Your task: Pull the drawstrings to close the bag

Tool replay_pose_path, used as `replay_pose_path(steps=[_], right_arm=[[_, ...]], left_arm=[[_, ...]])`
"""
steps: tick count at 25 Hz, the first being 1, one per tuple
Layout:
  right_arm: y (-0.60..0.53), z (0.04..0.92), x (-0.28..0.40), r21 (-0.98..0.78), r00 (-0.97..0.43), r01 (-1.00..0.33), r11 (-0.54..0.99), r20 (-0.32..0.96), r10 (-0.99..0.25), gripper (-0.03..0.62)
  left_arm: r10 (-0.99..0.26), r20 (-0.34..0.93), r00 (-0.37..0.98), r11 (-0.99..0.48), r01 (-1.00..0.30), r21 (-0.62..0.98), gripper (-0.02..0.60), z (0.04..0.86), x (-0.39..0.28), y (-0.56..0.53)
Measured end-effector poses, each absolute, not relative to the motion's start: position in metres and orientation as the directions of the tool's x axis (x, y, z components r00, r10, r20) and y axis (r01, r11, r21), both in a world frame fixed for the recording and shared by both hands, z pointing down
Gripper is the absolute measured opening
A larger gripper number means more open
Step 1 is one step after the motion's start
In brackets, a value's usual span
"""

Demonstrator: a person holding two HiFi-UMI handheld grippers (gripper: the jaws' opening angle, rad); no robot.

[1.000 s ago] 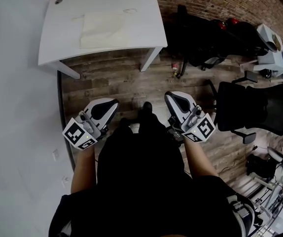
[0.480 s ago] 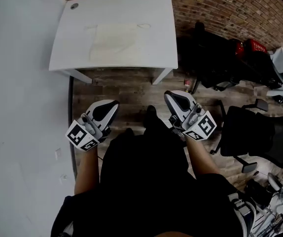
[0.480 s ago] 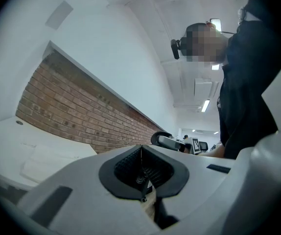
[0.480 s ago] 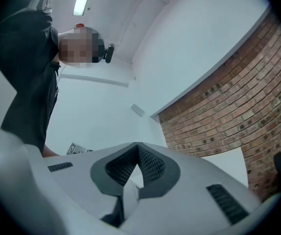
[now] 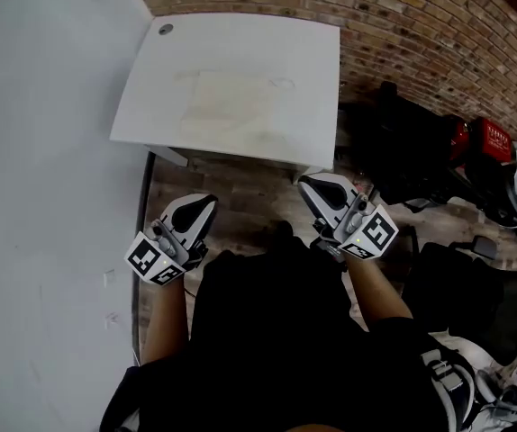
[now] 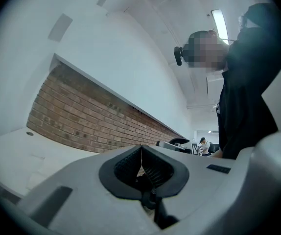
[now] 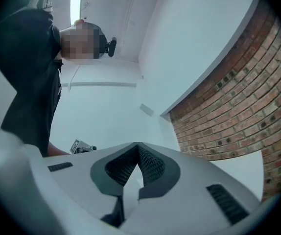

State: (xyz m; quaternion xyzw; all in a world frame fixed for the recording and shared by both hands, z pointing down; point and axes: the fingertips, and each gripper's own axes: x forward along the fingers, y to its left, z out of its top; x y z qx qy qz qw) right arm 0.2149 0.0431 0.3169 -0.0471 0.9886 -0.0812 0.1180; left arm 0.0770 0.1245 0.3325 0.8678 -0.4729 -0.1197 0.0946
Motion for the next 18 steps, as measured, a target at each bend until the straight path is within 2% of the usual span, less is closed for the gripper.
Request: replay_pose_path(steps=[9,18], right_arm=[[-0.004,0.324,0.217,-0.182,-0.969,0.037,0.983,-0.247,-0.009,0.006],[-0.042,0.335,0.209,-0.206,-0.969,0.047,0.977,-0.246,-0.005,0.006]], left_arm=[[-0.891,-0.068,0.448,-0.452,-0.865,0.218,0.017,0.331,0.081,0.082],[-0.912,-0.021,0.409,-0.407,-0.898,0.168,0.017,0.332,0.061,0.050]])
